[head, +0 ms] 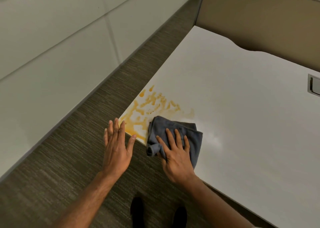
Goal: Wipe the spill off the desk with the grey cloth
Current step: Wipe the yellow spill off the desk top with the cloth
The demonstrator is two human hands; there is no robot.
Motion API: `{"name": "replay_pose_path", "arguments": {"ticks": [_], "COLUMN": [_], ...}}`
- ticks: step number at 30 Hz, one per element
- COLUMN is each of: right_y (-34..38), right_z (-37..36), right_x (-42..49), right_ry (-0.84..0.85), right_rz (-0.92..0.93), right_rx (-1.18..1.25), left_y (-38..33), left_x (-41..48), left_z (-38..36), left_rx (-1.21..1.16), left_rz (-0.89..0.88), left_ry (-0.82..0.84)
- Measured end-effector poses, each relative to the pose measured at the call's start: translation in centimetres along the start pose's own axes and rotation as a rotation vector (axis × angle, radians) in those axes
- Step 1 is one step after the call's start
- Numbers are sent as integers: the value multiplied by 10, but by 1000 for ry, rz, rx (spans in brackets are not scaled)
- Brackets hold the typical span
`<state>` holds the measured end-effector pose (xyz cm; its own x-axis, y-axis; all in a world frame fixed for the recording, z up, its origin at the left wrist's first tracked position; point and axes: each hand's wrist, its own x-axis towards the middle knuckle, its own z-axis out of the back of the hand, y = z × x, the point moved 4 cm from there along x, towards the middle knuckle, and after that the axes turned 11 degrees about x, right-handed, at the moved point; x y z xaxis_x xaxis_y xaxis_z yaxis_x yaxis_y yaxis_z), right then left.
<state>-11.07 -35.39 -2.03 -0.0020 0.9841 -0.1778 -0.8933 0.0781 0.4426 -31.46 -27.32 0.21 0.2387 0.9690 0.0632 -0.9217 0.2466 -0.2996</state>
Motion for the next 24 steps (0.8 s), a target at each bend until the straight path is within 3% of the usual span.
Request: {"name": "replay_pose_path", "arguments": {"ticks": [5,11,17,24], "right_y": [-35,-42,3,18], "right_z": [13,27,13,-12], "right_x": [-24,32,77,16], "right_ry": [-90,-176,-94,-47], "right_rz": [-115,-301,-148,15], "right_rx": [-4,29,26,12], "left_y": [7,11,13,22], "left_x": [4,5,2,4], "left_z": [0,-2,1,-2], "left_rx": [9,20,-8,33], "left_rz": [13,14,3,-2], "left_ry": [6,24,-21,7]}}
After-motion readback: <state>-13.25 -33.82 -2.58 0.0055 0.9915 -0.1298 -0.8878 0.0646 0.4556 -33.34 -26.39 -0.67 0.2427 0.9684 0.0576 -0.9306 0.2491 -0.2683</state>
